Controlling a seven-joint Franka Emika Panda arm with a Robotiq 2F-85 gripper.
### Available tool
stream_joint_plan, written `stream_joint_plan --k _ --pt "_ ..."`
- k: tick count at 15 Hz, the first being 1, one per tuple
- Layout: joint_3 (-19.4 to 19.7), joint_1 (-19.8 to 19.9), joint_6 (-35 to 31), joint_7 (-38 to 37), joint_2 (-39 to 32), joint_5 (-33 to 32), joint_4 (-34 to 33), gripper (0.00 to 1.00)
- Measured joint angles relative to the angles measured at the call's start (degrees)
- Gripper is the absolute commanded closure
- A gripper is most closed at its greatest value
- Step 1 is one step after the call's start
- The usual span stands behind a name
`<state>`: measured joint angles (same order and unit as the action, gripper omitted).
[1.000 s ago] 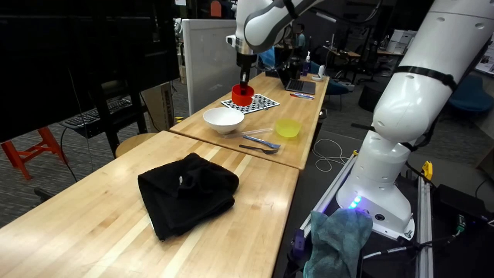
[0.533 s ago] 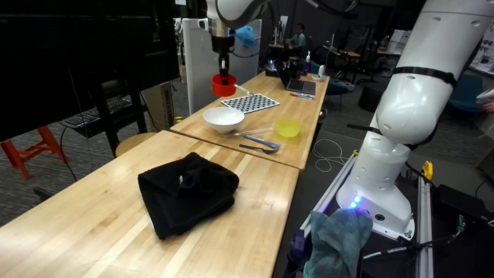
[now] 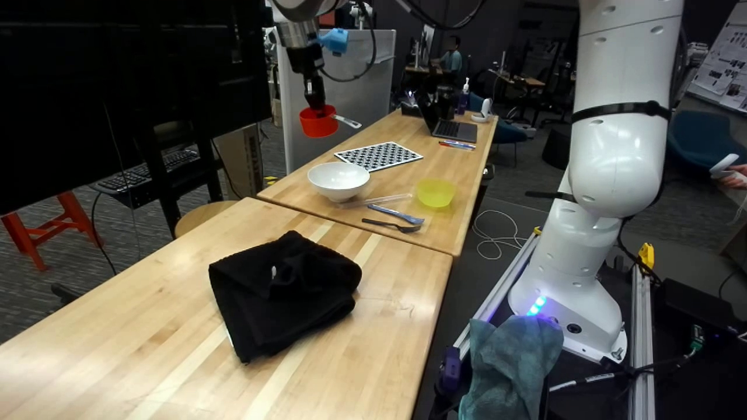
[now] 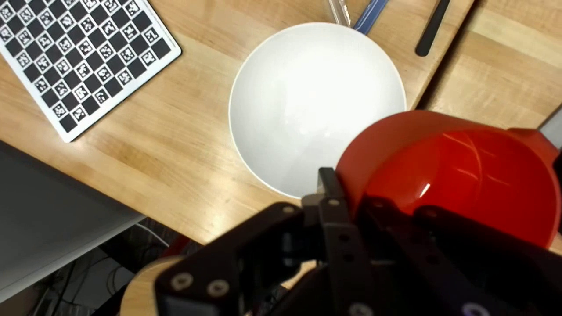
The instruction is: Pick up the small orange pot and put it inside the white bowl
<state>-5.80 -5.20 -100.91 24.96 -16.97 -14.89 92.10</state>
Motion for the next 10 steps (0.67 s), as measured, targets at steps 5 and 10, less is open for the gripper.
stream_joint_plan --k 5,10 --pt "0.51 0.07 9.57 -2.41 -12.11 0.08 -15.63 0.99" --pt "1.26 0.36 16.06 -4.31 -19.94 0.67 -26.38 0.99"
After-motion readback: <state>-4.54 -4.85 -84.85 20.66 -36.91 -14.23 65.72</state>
